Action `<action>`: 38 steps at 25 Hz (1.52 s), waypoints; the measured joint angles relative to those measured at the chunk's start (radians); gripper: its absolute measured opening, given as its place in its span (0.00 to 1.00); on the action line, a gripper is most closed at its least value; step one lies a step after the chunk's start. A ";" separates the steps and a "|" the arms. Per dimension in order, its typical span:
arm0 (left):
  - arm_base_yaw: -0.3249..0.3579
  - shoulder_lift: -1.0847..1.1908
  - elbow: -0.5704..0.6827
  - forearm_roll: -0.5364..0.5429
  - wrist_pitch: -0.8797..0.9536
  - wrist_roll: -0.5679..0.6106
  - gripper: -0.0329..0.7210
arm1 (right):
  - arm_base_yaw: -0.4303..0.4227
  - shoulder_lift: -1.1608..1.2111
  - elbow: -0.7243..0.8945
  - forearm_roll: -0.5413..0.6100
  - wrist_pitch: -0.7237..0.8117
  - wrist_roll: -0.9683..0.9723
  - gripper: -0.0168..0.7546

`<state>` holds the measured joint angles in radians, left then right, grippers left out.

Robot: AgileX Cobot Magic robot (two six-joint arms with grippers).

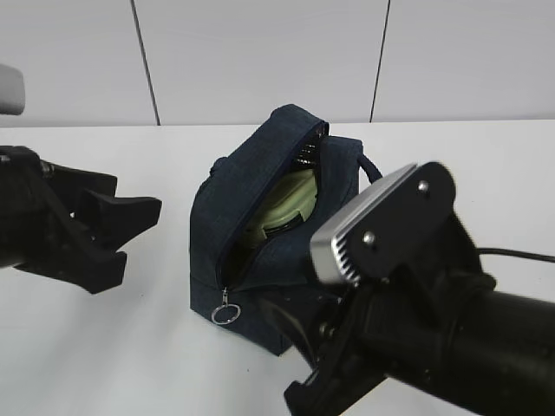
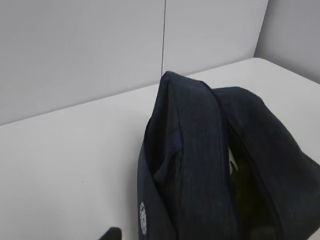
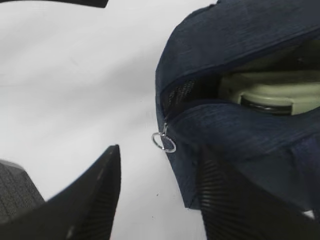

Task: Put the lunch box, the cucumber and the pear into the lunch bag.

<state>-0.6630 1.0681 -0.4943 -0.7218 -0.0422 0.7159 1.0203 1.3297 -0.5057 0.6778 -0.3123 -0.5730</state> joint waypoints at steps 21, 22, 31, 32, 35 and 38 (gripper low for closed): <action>0.134 -0.169 0.020 0.071 0.259 0.000 0.52 | 0.006 0.580 -0.126 -0.264 -0.390 0.407 0.52; 0.154 -0.181 0.020 0.070 0.270 0.000 0.51 | 0.006 0.589 -0.134 -0.241 -0.392 0.407 0.52; 0.223 -0.212 0.021 0.053 0.316 0.000 0.49 | 0.006 0.658 -0.229 -0.195 -0.384 0.407 0.52; 0.223 -0.212 0.022 0.053 0.317 0.000 0.49 | 0.006 0.665 -0.238 -0.195 -0.374 0.407 0.52; 0.223 -0.212 0.022 0.053 0.318 0.000 0.49 | 0.006 0.670 -0.242 -0.184 -0.350 0.396 0.52; 0.223 -0.212 0.022 0.053 0.318 0.000 0.48 | 0.006 0.670 -0.245 -0.125 -0.316 0.332 0.49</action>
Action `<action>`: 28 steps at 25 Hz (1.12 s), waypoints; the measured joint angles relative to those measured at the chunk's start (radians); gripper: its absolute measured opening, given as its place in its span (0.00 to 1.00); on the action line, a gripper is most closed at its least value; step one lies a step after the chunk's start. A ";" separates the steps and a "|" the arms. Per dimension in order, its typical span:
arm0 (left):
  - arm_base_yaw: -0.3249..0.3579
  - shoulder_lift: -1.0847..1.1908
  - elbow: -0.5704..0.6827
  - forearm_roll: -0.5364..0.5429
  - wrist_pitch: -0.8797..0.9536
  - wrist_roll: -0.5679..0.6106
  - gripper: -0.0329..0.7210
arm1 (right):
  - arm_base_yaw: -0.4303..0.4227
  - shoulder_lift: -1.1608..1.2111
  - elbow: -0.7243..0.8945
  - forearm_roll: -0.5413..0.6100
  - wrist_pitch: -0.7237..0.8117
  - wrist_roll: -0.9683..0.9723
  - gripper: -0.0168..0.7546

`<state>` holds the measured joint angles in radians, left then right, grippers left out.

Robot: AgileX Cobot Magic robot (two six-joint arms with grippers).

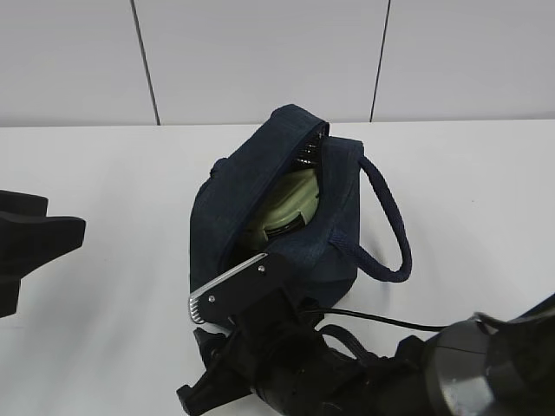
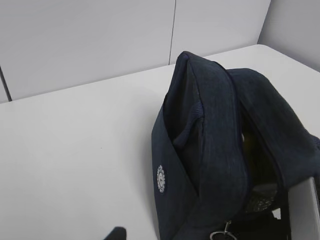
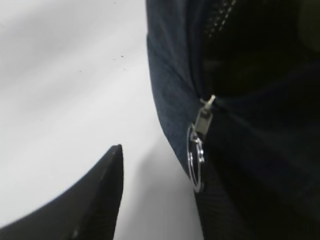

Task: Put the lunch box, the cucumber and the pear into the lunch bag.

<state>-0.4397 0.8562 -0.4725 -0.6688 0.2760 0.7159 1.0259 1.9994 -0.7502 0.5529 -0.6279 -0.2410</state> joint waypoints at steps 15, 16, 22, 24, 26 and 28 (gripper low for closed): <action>0.000 0.000 0.000 0.000 -0.006 0.000 0.47 | 0.000 -0.028 0.002 0.108 0.019 -0.130 0.34; 0.000 0.000 0.000 0.000 -0.006 0.000 0.47 | 0.000 -0.028 0.002 0.111 0.019 -0.130 0.31; 0.000 0.000 0.000 0.000 -0.006 0.000 0.46 | 0.000 -0.071 0.002 0.124 0.058 -0.157 0.03; 0.000 0.000 0.000 0.000 -0.006 0.000 0.46 | 0.000 -0.106 0.002 0.129 0.111 -0.185 0.03; 0.000 0.000 0.000 0.005 -0.006 0.000 0.46 | 0.000 -0.155 0.004 0.132 0.181 -0.203 0.03; 0.000 0.000 0.000 0.017 -0.007 0.000 0.46 | 0.000 -0.209 0.004 0.132 0.260 -0.212 0.03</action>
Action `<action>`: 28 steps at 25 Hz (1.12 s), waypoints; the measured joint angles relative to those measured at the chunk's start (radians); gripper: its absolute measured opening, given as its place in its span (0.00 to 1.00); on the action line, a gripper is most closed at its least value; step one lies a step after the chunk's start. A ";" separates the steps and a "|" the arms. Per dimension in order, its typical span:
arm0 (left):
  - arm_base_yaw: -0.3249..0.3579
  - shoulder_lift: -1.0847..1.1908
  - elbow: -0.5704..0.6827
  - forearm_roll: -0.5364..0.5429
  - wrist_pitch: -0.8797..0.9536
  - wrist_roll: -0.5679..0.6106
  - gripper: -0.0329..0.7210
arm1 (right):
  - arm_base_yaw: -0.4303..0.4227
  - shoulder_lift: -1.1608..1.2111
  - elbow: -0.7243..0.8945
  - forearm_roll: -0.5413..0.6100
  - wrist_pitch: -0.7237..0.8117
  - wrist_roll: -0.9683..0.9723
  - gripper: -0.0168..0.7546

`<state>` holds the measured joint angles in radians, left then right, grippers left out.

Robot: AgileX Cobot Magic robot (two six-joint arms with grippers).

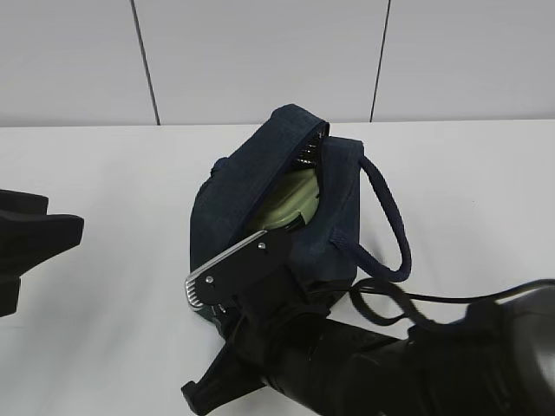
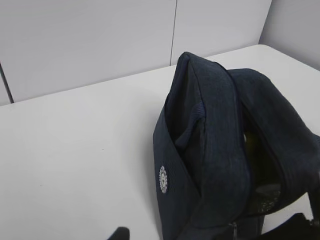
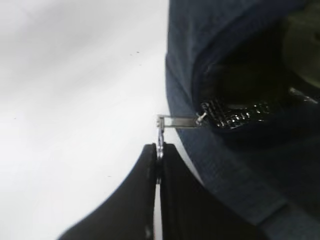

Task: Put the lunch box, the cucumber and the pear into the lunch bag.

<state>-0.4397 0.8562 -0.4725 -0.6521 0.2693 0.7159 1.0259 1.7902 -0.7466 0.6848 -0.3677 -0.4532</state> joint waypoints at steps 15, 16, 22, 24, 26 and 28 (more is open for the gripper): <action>0.000 0.070 0.000 -0.140 0.184 0.195 0.42 | 0.000 -0.270 -0.037 0.545 -0.009 -0.718 0.03; 0.000 0.084 0.000 -0.184 0.202 0.263 0.42 | 0.000 -0.272 -0.044 0.563 -0.011 -0.742 0.03; 0.018 0.247 -0.053 -0.519 0.347 0.634 0.42 | 0.000 -0.278 -0.064 0.603 -0.018 -0.795 0.03; 0.050 0.319 -0.103 -0.546 0.393 0.691 0.42 | 0.000 -0.282 -0.064 0.609 -0.018 -0.804 0.03; 0.104 0.377 -0.151 -0.557 0.380 0.758 0.42 | 0.000 -0.284 -0.064 0.619 -0.018 -0.820 0.03; 0.156 0.413 -0.188 -0.569 0.391 0.822 0.42 | 0.000 -0.284 -0.064 0.633 -0.018 -0.836 0.03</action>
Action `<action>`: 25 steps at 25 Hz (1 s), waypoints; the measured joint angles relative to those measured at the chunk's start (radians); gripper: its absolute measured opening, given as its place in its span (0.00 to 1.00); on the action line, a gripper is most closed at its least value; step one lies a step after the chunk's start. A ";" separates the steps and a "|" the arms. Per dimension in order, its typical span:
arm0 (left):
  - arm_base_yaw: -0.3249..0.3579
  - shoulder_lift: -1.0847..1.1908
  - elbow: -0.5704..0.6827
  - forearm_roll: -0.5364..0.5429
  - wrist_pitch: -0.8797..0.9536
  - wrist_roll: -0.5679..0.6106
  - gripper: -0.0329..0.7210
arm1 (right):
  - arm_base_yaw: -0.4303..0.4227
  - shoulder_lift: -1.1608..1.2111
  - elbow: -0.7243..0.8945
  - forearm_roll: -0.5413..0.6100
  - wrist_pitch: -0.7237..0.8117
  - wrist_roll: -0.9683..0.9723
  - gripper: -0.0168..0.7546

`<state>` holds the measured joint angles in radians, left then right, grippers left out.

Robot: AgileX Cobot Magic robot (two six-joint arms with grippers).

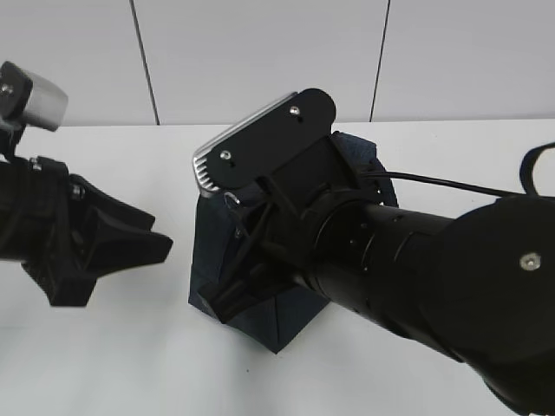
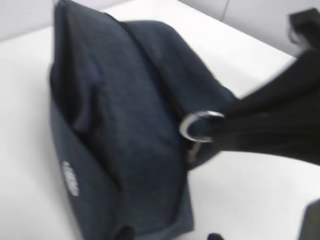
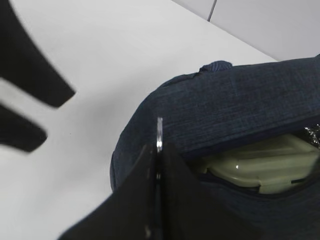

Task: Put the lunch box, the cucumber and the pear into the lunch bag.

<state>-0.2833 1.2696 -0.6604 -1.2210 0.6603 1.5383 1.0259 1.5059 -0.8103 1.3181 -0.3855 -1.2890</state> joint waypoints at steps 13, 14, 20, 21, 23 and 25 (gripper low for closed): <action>0.058 0.250 -0.121 -0.104 0.133 0.236 0.44 | 0.000 -0.002 -0.001 0.021 0.008 -0.011 0.03; 0.058 0.263 -0.127 -0.106 0.137 0.237 0.45 | 0.000 -0.002 -0.001 0.024 0.008 -0.011 0.03; 0.029 0.329 -0.166 -0.120 0.177 0.243 0.45 | 0.000 -0.004 -0.001 0.034 0.008 -0.011 0.03; 0.018 0.341 -0.169 -0.122 0.183 0.243 0.46 | 0.000 -0.004 -0.001 0.037 0.008 -0.011 0.03; -0.003 0.356 -0.175 -0.135 0.188 0.243 0.43 | 0.000 -0.004 -0.001 0.037 0.008 -0.012 0.03; -0.014 0.362 -0.176 -0.147 0.183 0.244 0.26 | 0.000 -0.004 -0.001 0.038 0.008 -0.012 0.03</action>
<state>-0.2978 1.6319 -0.8361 -1.3681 0.8436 1.7821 1.0259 1.5020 -0.8108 1.3564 -0.3779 -1.3006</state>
